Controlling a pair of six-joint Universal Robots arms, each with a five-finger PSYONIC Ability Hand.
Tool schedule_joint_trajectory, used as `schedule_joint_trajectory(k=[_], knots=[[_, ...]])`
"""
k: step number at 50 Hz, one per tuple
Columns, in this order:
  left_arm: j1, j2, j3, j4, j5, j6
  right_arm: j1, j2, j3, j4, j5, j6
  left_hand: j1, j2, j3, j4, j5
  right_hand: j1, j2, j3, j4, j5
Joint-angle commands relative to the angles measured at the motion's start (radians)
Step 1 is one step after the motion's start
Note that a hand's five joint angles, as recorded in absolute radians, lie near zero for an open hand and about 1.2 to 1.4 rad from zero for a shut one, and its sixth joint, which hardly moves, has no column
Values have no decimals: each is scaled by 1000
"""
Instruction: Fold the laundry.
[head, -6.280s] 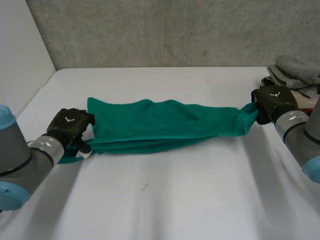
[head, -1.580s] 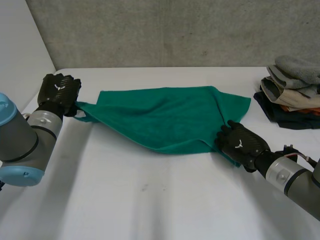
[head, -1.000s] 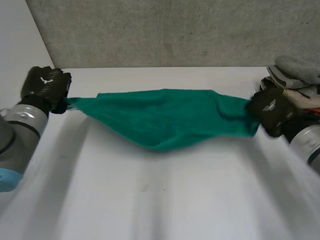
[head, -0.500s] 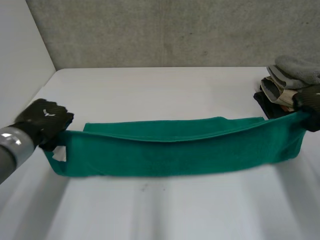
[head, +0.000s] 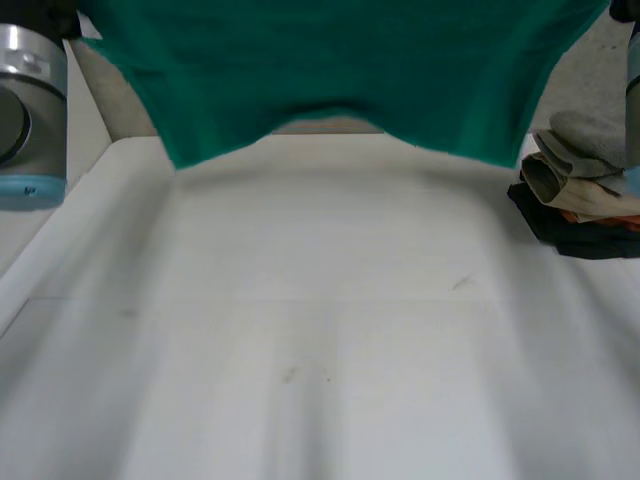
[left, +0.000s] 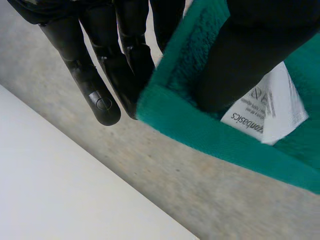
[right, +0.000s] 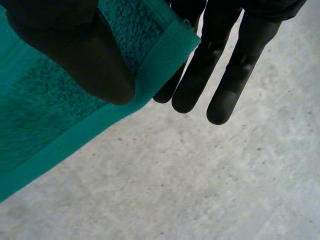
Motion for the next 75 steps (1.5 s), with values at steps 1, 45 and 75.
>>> schedule_joint_trajectory(k=[1,45,75], knots=[[-4,18,-223,-67,12,-30,9,23,112,105,-44,5,241,199,202,194,240,263,221,205,199,222],[61,73,-504,-527,171,80,-50,67,399,541,-101,-167,241,199,202,194,240,263,221,205,199,222],[-112,-275,-173,-265,-33,-4,33,393,20,258,-32,-115,-980,-1022,-1020,-1028,-981,-958,-1001,-1016,-1022,-1000]])
